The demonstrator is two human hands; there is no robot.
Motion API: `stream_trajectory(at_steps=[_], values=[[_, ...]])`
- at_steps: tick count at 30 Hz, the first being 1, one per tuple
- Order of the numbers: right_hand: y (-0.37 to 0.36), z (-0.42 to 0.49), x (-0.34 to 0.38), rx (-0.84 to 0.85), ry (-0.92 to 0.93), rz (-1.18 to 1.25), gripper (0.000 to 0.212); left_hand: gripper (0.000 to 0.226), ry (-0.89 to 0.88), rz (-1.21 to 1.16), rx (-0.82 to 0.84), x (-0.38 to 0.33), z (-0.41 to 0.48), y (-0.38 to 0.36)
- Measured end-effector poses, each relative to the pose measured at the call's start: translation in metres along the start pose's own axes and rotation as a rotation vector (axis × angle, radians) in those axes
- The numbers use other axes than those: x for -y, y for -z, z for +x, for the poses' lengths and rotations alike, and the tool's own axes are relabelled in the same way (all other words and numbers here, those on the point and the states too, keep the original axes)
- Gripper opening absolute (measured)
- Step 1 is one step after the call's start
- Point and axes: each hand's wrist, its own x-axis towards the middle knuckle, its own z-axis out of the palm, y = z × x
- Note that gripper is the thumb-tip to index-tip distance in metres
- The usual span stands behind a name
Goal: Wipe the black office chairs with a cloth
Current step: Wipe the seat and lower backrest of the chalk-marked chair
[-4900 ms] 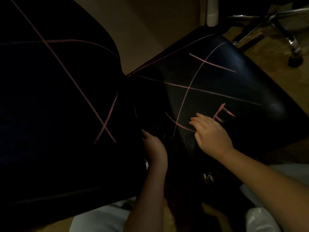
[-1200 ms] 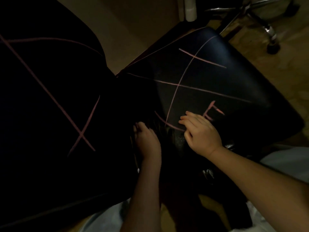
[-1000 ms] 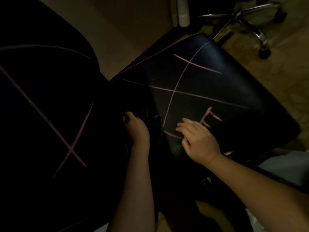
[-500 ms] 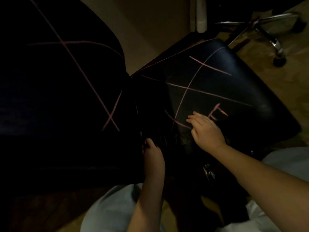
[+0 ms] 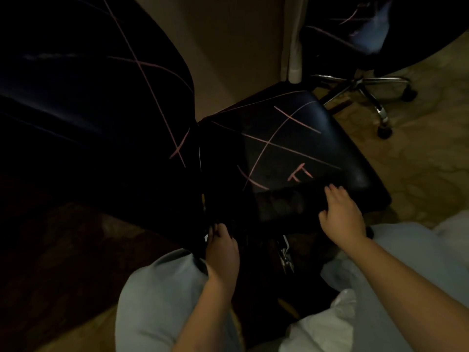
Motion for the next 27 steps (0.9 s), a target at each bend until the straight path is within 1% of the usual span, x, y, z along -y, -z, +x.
stream_trajectory(at_steps=[2, 3, 7, 9, 13, 16, 18, 21, 24, 25, 27], values=[[-0.005, -0.004, -0.006, 0.150, -0.038, -0.092, 0.076, 0.046, -0.006, 0.017, -0.049, 0.000, 0.001, 0.002], [-0.006, -0.004, -0.005, 0.183, -0.045, -0.125, 0.080, 0.047, -0.004, 0.021, -0.045, 0.000, 0.001, 0.002], [-0.002, 0.001, 0.003, 0.238, -0.045, -0.217, 0.087, 0.043, 0.057, -0.094, -0.031, 0.001, 0.004, -0.003], [0.000, 0.002, 0.004, 0.265, -0.044, -0.264, 0.088, 0.041, 0.072, -0.114, -0.010, 0.001, 0.008, -0.006], [0.000, -0.004, 0.009, 0.279, -0.002, -0.344, 0.086, 0.038, 0.073, -0.060, -0.009, 0.007, 0.013, -0.009], [0.006, -0.012, 0.006, 0.287, 0.088, -0.388, 0.082, 0.032, 0.069, 0.041, 0.004, 0.013, 0.021, -0.004], [0.010, -0.018, 0.004, 0.295, 0.150, -0.377, 0.081, 0.029, 0.072, 0.021, 0.023, 0.019, 0.028, 0.000], [0.011, -0.027, 0.001, 0.291, 0.207, -0.296, 0.080, 0.028, 0.097, -0.052, 0.052, 0.027, 0.039, 0.002], [0.006, -0.037, -0.004, 0.299, 0.260, -0.205, 0.079, 0.032, 0.186, -0.164, 0.106, 0.019, 0.048, 0.003], [0.005, -0.040, -0.006, 0.301, 0.272, -0.164, 0.077, 0.033, 0.181, -0.181, 0.119, 0.011, 0.047, 0.003], [0.003, -0.043, -0.007, 0.292, 0.288, -0.084, 0.074, 0.032, 0.101, -0.221, 0.107, -0.012, 0.041, 0.002]])
